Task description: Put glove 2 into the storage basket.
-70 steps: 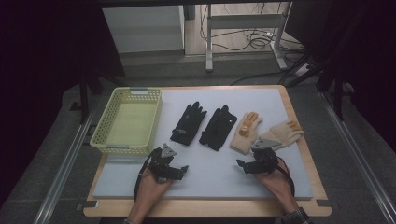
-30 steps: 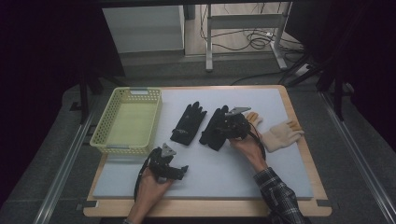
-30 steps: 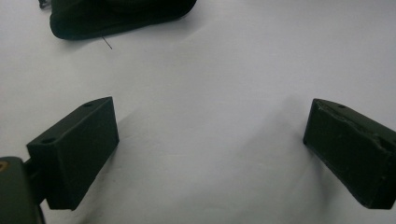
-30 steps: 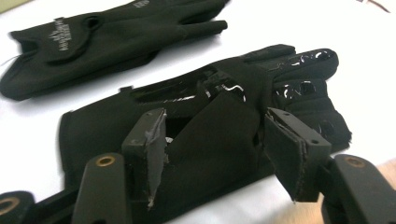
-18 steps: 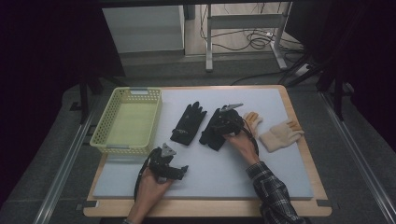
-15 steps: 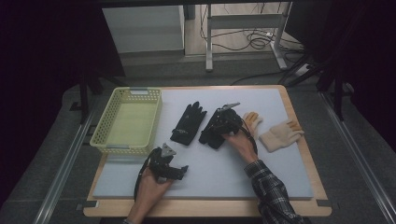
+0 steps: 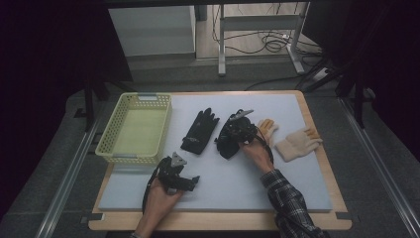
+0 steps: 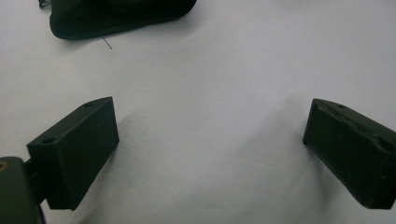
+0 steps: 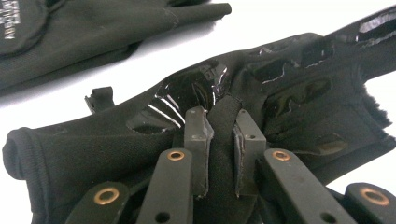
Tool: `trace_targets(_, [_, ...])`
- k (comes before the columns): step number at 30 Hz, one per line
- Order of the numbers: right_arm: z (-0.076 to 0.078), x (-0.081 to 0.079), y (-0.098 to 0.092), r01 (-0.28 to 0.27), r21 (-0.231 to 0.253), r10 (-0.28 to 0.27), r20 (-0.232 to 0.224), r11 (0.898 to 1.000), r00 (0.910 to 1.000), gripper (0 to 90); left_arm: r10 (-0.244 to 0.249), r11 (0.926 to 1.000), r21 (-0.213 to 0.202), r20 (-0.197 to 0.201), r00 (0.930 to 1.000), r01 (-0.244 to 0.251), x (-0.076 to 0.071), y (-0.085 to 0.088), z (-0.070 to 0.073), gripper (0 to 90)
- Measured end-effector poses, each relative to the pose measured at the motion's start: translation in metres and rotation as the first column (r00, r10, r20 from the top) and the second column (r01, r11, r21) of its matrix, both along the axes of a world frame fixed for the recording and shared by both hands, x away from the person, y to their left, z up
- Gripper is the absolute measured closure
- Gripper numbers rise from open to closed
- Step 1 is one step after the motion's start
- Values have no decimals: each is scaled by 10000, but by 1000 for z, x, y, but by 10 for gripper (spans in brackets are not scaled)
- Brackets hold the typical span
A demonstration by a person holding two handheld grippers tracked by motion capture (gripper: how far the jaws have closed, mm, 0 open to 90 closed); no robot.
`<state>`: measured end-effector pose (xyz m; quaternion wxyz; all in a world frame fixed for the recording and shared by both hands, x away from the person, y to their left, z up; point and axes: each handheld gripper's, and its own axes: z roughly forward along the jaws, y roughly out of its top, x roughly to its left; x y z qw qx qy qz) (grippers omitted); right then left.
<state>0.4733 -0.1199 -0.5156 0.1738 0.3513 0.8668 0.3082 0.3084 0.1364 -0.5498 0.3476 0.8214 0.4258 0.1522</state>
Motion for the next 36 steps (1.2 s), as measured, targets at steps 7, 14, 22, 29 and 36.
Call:
trace_targets(7, [21,-19,-7,-726,316,716,316,9969,9969,780,-60,9999,100,-21,10000,60,0,1,0,37])
trace_targets(14, [46,-66,-9,-1932,507,1901,598,9799,9799,777,-27,10000,49,13,10000,27,0,0,0,37])
trace_targets(22, [32,-111,-10,-2384,613,2391,-38,9692,9710,768,0,10000,27,26,10000,0,0,0,0,37])
trace_targets(29, [5,-122,-9,-2423,692,2460,-510,9677,9679,505,-5,10000,21,16,10000,5,0,0,0,38])
trace_targets(36, [16,-112,-15,-2131,1328,2207,-448,9680,9743,447,-29,10000,56,21,10000,29,0,0,0,38])
